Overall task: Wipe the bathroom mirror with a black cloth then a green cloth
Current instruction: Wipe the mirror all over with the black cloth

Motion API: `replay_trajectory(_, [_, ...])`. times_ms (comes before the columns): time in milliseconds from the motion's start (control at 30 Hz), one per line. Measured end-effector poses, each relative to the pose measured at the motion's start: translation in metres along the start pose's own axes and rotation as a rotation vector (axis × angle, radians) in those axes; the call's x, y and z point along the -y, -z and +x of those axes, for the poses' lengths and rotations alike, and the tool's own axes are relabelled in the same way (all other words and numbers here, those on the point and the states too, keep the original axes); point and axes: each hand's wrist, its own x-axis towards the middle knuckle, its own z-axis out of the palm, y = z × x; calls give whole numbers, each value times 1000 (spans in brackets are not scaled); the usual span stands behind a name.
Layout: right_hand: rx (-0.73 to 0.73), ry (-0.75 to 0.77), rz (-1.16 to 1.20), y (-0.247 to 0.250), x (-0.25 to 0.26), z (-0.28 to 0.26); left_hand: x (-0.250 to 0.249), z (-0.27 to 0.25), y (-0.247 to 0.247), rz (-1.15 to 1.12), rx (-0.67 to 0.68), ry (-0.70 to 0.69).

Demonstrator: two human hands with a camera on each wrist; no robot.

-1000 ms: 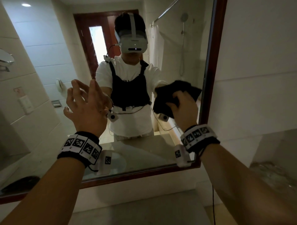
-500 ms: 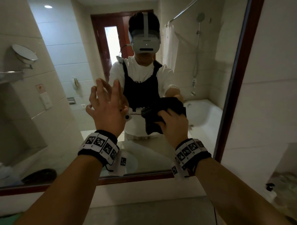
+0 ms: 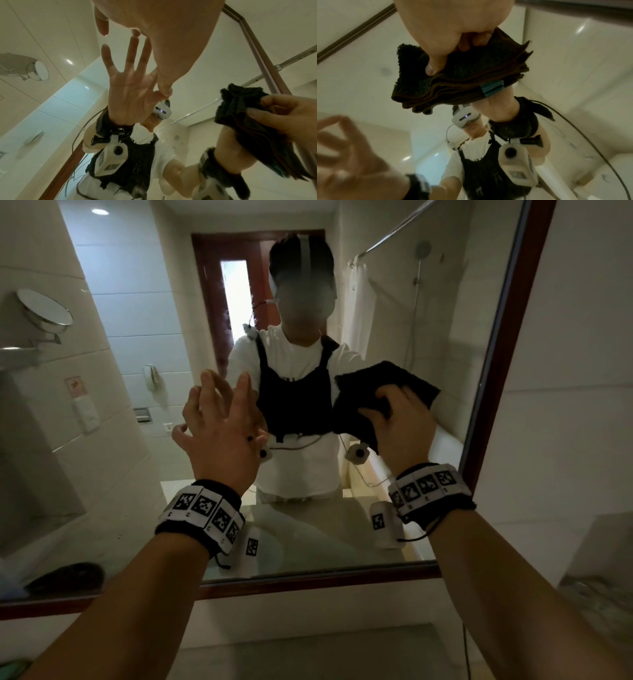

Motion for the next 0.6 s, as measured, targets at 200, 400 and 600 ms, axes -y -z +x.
replay_trajectory(200, [-53,-260,113,29,-55,-6,-1,0,3,-19,9,2])
replay_trajectory(400, [-101,-384,160,33,-48,4,1,3,11,-39,-4,-13])
replay_trajectory(600, [-144,-298,70,29,-9,47,18,19,27,-64,-87,-74])
